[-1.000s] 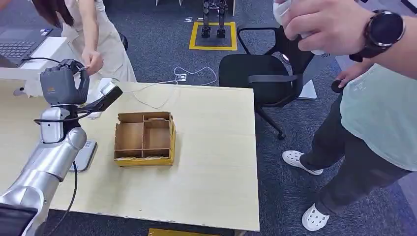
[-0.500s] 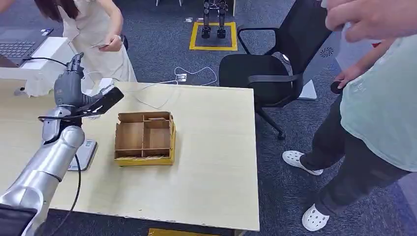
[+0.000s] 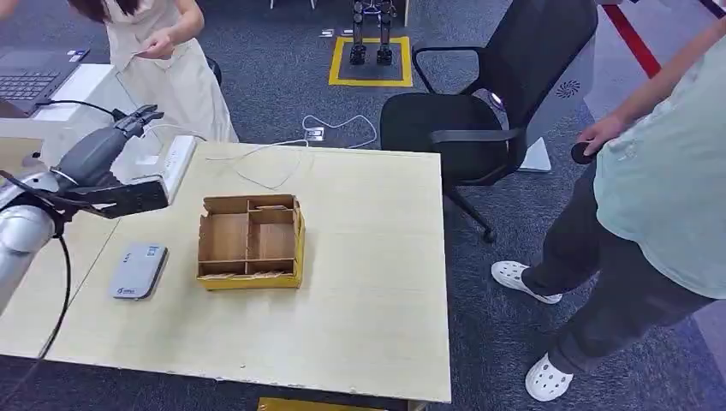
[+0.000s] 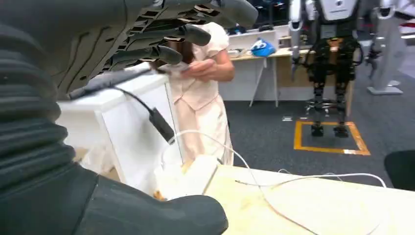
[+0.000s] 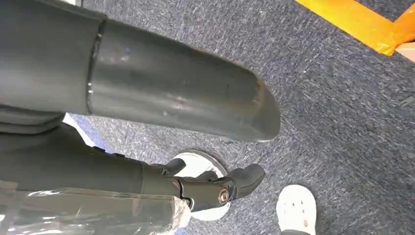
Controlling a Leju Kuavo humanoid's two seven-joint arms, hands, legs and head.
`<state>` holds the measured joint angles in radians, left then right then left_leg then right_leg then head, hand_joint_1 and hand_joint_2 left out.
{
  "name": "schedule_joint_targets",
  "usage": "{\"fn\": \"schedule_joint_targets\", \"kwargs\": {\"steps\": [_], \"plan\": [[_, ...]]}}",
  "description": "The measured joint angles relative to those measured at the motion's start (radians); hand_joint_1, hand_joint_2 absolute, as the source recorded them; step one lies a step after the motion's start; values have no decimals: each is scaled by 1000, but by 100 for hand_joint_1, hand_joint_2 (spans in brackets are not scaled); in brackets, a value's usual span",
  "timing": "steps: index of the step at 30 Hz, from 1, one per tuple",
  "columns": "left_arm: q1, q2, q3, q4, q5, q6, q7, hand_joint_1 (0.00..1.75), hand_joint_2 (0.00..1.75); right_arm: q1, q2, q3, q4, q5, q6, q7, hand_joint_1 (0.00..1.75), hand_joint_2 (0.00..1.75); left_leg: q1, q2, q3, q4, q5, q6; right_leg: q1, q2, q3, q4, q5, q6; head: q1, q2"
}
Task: Pass the card to the sensor for recognition and then transmit it.
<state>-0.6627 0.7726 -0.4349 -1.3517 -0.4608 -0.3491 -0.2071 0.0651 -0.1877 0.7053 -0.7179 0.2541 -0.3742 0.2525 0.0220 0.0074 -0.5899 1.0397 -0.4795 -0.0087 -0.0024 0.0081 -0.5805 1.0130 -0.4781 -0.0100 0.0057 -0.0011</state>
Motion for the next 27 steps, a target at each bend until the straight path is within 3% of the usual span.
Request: {"fn": "schedule_joint_targets", "kwargs": {"steps": [6,11,17,21,27], "plan": [[-2,122,-40,-102,42,-33,0,0,175,0,0,-13,3,6,0,-10,0,0,0,0,0,0,0,0,0,0,1,0,0,0,0,0],[-1,253,-72,-217,113,-72,5,0,175,0,0,-24,8,13,0,-13,0,0,0,0,-1,0,0,-1,0,0,0,0,1,-1,0,0],[92,397,-87,-353,160,-34,20,0,175,1,1,-45,10,29,4,-10,0,0,0,0,0,0,0,-1,0,0,0,0,0,0,0,0],[201,432,-85,-418,148,15,29,0,175,3,5,-61,10,47,14,-3,0,0,-1,-1,0,0,0,-1,-1,-1,0,0,0,0,0,0],[310,431,-69,-466,95,45,42,0,175,7,11,-78,9,58,22,2,0,0,-1,-1,0,0,0,-1,-1,-1,0,0,0,0,0,0]]}}
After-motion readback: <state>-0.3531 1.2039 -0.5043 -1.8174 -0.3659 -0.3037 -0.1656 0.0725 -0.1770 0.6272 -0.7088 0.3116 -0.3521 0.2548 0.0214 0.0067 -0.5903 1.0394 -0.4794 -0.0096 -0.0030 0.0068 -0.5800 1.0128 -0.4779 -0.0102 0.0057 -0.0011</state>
